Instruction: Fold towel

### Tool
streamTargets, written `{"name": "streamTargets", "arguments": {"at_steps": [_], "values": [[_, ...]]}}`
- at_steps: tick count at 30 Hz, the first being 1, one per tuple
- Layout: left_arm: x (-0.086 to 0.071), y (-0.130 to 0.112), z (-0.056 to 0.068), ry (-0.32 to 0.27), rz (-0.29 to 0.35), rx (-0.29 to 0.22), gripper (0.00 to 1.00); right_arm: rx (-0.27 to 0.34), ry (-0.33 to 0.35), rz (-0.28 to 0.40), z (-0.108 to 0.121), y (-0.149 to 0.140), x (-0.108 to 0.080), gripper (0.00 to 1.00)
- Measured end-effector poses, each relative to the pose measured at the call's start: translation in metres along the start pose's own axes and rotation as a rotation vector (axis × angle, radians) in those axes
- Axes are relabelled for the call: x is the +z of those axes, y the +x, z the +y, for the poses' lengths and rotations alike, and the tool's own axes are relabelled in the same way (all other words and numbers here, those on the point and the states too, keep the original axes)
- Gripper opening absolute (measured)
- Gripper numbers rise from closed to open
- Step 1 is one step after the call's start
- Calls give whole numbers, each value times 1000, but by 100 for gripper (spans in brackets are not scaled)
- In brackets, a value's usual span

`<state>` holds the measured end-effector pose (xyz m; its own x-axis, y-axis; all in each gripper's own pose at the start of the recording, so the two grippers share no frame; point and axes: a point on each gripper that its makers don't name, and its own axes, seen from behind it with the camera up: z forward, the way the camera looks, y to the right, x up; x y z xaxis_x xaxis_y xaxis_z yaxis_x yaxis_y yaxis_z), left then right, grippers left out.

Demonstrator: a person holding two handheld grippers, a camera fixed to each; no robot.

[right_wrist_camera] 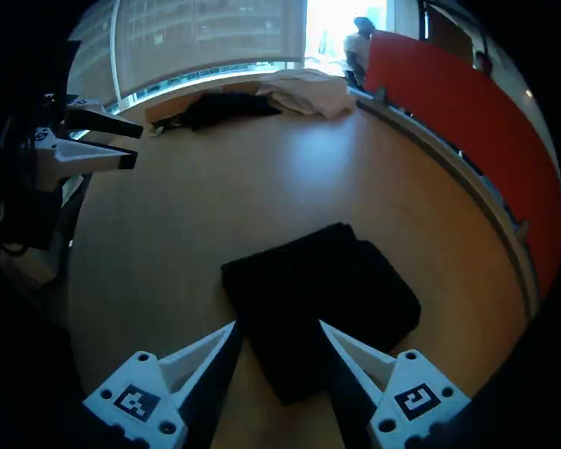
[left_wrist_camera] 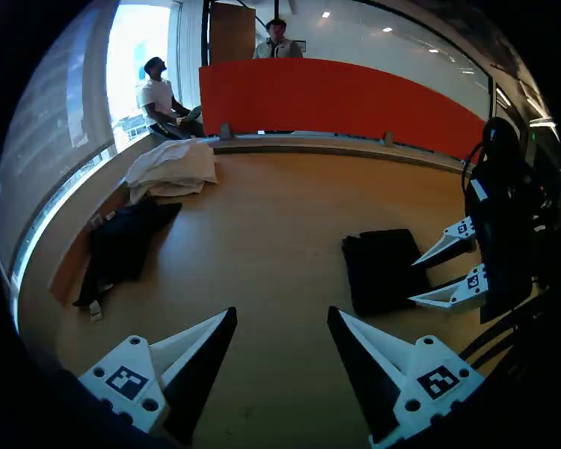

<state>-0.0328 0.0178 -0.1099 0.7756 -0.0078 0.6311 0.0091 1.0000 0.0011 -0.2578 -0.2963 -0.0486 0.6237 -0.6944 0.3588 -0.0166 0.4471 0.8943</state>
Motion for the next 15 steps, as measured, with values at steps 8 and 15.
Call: {"name": "streamTargets", "arguments": {"at_steps": [8, 15], "values": [[1, 2, 3, -5, 3, 3, 90, 61, -40, -24, 6, -28, -12, 67], [0, 1, 5, -9, 2, 6, 90, 99, -68, -42, 10, -48, -17, 67]]}}
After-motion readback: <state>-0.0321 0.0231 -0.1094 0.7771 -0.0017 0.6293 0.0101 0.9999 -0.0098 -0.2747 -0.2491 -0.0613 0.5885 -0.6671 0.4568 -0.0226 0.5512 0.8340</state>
